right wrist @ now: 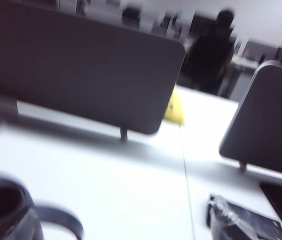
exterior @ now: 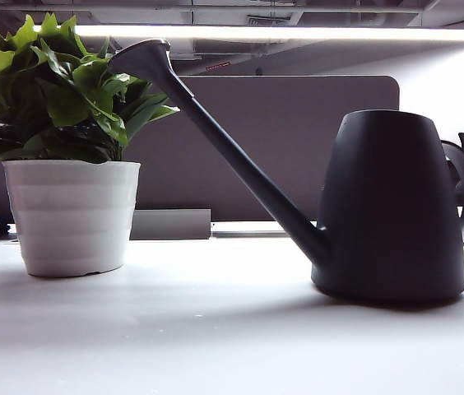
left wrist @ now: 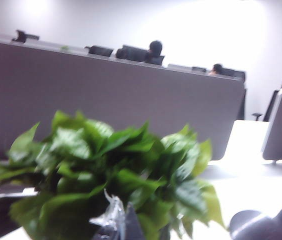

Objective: Pick up the watering can from the table, water the potted plant, and put the can back.

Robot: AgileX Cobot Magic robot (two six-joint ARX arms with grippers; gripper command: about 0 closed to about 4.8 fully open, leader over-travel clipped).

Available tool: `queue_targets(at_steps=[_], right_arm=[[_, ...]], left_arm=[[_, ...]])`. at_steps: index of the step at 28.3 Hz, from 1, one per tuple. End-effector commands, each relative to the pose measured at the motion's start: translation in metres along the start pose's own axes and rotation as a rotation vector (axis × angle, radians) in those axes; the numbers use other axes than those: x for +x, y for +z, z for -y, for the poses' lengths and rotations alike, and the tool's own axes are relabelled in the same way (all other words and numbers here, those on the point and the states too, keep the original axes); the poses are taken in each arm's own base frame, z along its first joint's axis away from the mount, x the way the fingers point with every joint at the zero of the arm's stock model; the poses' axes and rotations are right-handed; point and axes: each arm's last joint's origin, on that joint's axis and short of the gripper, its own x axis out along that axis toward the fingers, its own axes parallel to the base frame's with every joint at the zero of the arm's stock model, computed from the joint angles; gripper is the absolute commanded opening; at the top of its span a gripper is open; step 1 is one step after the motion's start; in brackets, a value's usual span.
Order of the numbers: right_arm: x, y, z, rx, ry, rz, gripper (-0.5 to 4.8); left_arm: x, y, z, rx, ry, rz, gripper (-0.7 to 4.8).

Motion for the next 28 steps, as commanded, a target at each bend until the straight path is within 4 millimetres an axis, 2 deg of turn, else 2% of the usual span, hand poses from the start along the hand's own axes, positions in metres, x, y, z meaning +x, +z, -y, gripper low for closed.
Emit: queue_targets(at_steps=[1,7,11,19,28], right_arm=[[0.016,-0.005,0.001,-0.113,0.042,-0.123,4.79],[0.045,-0.024,0.000,-0.133,0.109,-0.283,4.79],[0.066,-0.039,-0.003,-0.165,0.185,-0.365,4.79],[0.110,-0.062,-0.009,-0.231,0.259,-0.407,4.79],[0.150,-0.083,-0.011,-0.245,0.225,-0.365,4.79]], left_arm=[[0.000,0.025,0.005,0.009,-0.044,0.035,-0.06],[0.012,0.063,0.012,0.009,-0.139,0.011,-0.06],[0.020,0.073,0.013,-0.021,-0.169,-0.082,-0.06],[0.020,0.067,0.013,-0.072,-0.196,-0.241,-0.06],[0.013,0.049,0.014,0.050,-0.280,-0.411,-0.06]])
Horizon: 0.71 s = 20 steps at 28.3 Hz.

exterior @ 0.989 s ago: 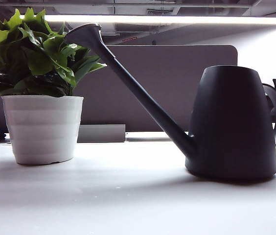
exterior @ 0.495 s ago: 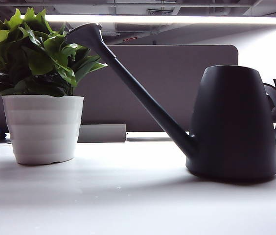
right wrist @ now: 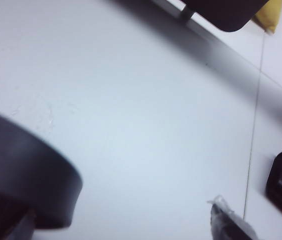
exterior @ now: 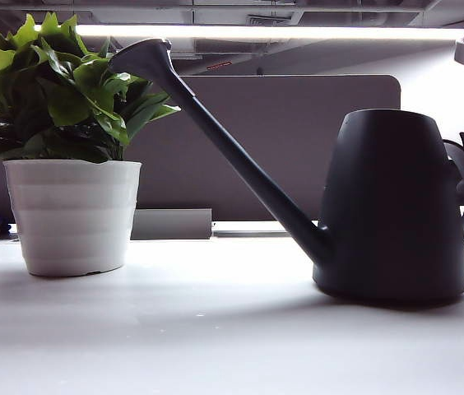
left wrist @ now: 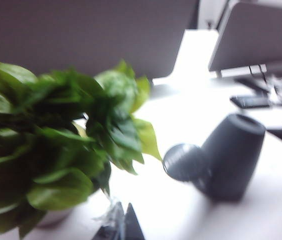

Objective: Pick up the watering can from the table, water the potted plant, and put the can back.

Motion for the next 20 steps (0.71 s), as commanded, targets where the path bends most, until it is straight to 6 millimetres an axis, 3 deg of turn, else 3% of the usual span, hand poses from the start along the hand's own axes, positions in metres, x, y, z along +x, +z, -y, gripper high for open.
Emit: queue_targets(at_steps=[1,9,20], right_arm=[[0.015,0.001,0.003,-0.008,-0.022,0.038,4.79],[0.042,-0.010,0.000,-0.004,0.015,0.033,4.79],[0.058,-0.010,0.001,-0.019,0.008,0.124,4.79]], left_arm=[[-0.001,-0.002,0.002,0.057,-0.057,-0.029,-0.06],[-0.002,-0.002,0.007,0.110,-0.222,-0.018,-0.06],[-0.002,-0.002,0.009,0.116,-0.315,-0.014,-0.06]])
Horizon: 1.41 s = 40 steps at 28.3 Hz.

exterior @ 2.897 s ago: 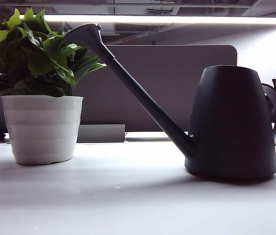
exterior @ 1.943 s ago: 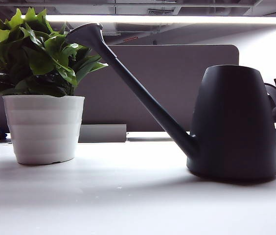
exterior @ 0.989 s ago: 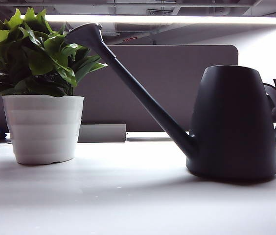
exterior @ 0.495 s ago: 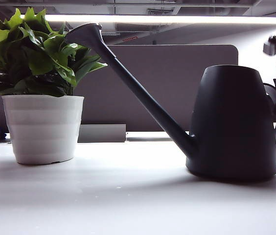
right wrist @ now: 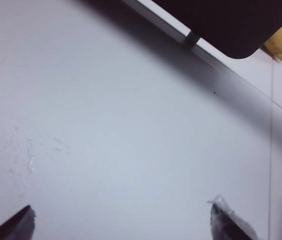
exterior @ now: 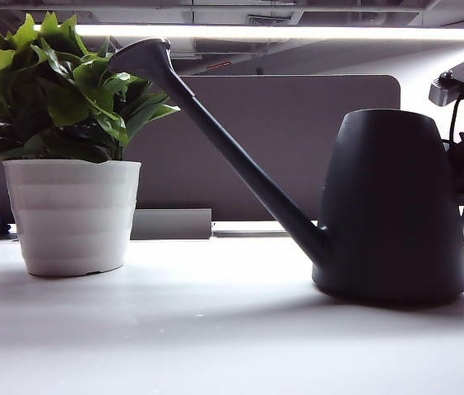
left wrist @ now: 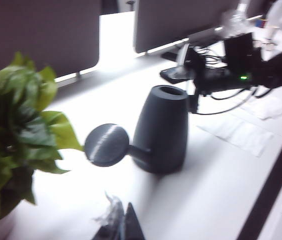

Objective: Pick up the watering can from the table, water the potted plant, and put the can back.

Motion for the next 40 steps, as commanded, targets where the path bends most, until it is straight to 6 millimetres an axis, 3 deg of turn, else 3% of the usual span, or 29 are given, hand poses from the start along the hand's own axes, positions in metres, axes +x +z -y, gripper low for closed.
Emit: queue_targets(at_steps=[1,2,7,11,18,24,29,35,40], right_arm=[[0.002,0.001,0.000,-0.003,-0.002,0.022,4.79],[0.003,0.000,0.000,-0.001,0.005,0.018,4.52],[0.003,0.000,-0.002,0.006,0.053,0.042,0.71],[0.003,0.001,-0.001,0.004,0.053,0.055,-0.08],[0.000,0.012,0.002,0.109,0.018,0.127,-0.07],[-0.017,0.042,0.005,0.113,-0.023,0.277,-0.07],[-0.032,0.091,0.015,0.104,-0.041,0.306,-0.07],[-0.053,0.157,0.036,0.068,-0.064,0.453,-0.07],[-0.065,0.192,0.054,0.027,-0.111,0.529,-0.07]], left_arm=[[0.000,0.002,0.001,0.014,-0.021,0.009,-0.06],[0.000,0.002,0.001,0.013,-0.021,0.008,-0.06],[0.002,0.002,-0.002,0.002,-0.015,-0.003,-0.06],[0.003,0.002,-0.003,0.003,-0.014,-0.003,-0.06],[0.005,0.003,-0.004,0.000,-0.026,-0.008,-0.06],[0.008,0.003,-0.004,0.007,-0.005,-0.024,-0.06],[0.011,0.005,-0.006,0.032,0.096,-0.023,-0.06],[0.010,0.009,-0.012,0.034,0.383,-0.009,-0.06],[0.012,0.008,-0.016,0.027,0.470,-0.037,-0.06]])
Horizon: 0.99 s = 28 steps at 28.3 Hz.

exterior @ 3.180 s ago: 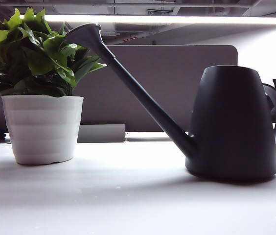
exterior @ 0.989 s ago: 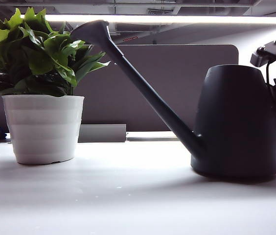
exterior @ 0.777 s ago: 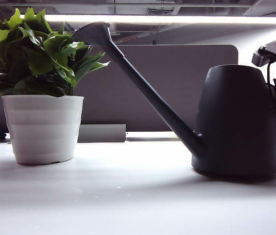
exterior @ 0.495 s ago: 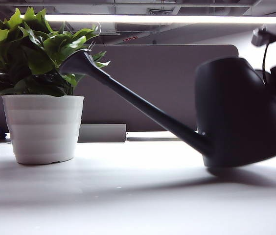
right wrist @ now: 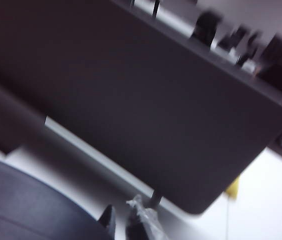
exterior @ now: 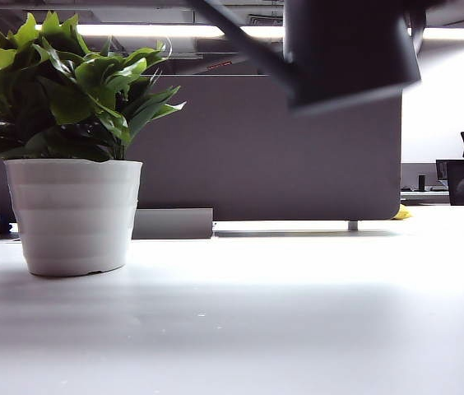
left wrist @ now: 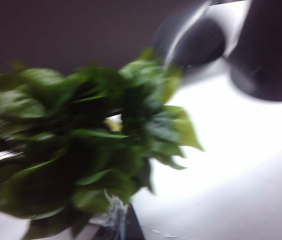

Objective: Pick up the watering can from the table, water the potted plant, and put the can back.

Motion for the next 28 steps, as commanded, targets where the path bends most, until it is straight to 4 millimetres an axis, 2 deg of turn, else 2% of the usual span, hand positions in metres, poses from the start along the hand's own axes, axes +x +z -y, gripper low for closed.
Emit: queue_targets(at_steps=[1,8,13,19,23,28], right_arm=[[-0.001,0.040,0.017,-0.019,-0.062,0.143,-0.07],[0.024,0.078,0.033,-0.158,-0.077,0.169,-0.07],[0.045,0.092,0.042,-0.179,-0.071,0.170,-0.07],[0.066,0.105,0.039,-0.293,-0.070,0.196,-0.06],[0.083,0.114,0.033,-0.367,-0.131,0.175,-0.06],[0.101,0.123,0.034,-0.393,-0.160,0.167,-0.06]], left_arm=[[0.004,0.002,-0.002,-0.005,0.036,-0.012,-0.06],[0.020,-0.003,-0.005,-0.030,0.068,-0.117,-0.06],[0.027,0.004,-0.008,-0.040,0.089,-0.097,-0.06],[0.035,0.017,-0.011,-0.052,0.089,-0.138,-0.06],[0.043,0.027,-0.014,-0.068,0.113,-0.184,-0.06],[0.051,0.036,-0.016,-0.067,0.120,-0.187,-0.06]])
